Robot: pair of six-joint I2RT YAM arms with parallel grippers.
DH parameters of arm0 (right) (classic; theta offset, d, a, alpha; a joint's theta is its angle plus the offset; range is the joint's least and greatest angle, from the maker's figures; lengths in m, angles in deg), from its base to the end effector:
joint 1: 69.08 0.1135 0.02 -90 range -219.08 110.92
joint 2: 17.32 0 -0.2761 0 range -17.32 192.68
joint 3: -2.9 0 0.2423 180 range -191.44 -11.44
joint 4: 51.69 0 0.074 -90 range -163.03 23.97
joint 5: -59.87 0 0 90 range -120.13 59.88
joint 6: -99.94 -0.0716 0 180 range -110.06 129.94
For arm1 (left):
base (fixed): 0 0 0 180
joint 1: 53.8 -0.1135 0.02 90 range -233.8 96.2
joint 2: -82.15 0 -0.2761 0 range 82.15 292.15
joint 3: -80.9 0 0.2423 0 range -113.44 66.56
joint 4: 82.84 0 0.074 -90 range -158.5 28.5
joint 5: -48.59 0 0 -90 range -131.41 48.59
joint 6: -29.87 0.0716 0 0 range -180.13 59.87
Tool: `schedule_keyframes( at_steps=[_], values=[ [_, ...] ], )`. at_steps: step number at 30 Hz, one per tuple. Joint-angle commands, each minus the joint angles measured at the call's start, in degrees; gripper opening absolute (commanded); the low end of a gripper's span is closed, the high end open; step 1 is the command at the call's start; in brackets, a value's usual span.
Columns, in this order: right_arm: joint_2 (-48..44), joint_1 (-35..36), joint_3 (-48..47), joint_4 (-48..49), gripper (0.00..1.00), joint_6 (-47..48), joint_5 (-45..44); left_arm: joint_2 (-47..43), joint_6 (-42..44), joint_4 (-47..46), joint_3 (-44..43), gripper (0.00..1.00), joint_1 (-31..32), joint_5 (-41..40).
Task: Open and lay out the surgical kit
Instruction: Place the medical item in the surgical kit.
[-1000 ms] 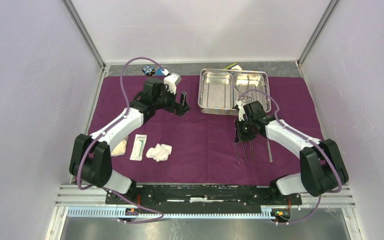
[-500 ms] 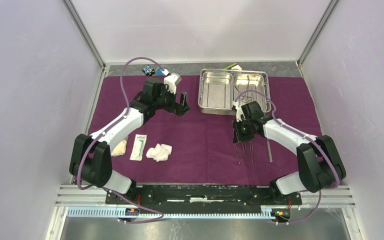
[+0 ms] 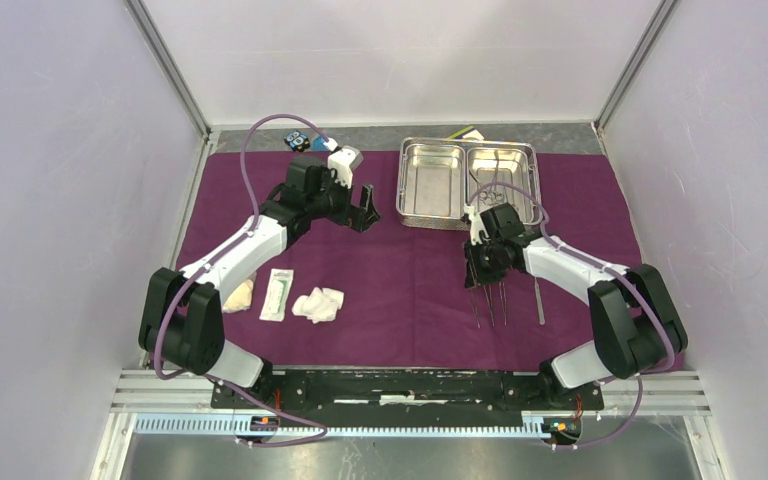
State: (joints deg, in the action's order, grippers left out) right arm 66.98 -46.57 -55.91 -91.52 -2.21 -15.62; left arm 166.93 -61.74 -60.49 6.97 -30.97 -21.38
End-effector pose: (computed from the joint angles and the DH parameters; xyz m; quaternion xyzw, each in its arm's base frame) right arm 0.2436 0.1204 0.1537 -0.1144 0.9627 0.1809 0.1656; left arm 0.3140 -0.1588 0.2655 0.2408 0.8362 -0.2486 0.4254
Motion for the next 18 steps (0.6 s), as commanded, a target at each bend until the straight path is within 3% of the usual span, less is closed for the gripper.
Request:
schedule_keyframes(
  at_steps=[1, 18],
  values=[
    [0.6, 0.4, -0.7, 1.6, 0.2, 0.2, 0.7, -0.2, -1.7, -2.6, 0.2, 1.0, -0.2, 1.3],
    [1.5, 0.6, -0.3, 1.8, 0.2, 0.2, 0.1, -0.1, -1.7, -2.8, 0.5, 1.0, -0.3, 1.4]
  ],
)
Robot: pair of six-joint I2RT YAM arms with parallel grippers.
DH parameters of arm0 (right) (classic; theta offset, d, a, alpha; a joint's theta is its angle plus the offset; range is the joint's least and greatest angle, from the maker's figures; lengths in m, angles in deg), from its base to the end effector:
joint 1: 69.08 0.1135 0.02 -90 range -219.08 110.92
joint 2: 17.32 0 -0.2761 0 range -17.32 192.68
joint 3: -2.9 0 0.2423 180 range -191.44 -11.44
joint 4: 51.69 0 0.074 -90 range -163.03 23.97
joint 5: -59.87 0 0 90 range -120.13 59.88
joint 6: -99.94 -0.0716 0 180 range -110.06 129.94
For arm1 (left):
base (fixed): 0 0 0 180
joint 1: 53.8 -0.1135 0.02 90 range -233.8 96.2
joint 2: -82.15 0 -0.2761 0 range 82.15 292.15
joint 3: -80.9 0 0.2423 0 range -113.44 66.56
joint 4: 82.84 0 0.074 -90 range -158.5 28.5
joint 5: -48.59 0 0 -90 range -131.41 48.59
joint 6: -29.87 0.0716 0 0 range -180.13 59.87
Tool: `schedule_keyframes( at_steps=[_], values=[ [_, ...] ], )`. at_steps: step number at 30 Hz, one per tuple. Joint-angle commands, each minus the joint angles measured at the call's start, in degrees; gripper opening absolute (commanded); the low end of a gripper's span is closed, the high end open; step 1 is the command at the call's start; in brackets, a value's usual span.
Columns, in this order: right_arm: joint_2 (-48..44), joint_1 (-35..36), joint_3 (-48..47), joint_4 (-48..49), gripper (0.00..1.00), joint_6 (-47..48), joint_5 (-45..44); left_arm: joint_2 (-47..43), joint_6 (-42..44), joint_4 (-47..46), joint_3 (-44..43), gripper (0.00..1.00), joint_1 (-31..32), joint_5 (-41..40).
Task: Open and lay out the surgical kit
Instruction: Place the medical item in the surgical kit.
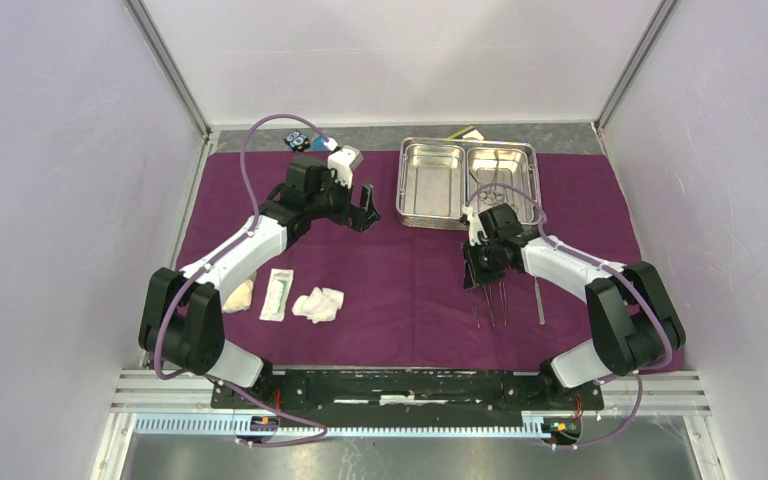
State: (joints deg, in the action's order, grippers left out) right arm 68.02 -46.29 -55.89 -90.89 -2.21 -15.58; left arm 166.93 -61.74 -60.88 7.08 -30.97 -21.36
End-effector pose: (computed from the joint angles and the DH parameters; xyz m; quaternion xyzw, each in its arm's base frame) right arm 0.2449 0.1224 0.1497 -0.1164 0.9632 0.1806 0.1616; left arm 0.3143 -0.1589 0.2656 0.2410 0.8350 -0.2490 0.4274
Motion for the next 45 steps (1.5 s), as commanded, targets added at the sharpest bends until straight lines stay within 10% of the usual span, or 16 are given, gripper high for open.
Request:
schedule_keyframes(
  at_steps=[1, 45],
  values=[
    [0.4, 0.3, -0.2, 1.2, 0.2, 0.2, -0.1, -0.2, -1.7, -2.3, 0.4, 1.0, -0.3, 1.5],
    [-1.3, 0.4, -1.2, 1.7, 0.2, 1.1, -0.5, -0.4, -1.8, -2.5, 0.7, 1.0, -0.3, 1.7]
  ],
)
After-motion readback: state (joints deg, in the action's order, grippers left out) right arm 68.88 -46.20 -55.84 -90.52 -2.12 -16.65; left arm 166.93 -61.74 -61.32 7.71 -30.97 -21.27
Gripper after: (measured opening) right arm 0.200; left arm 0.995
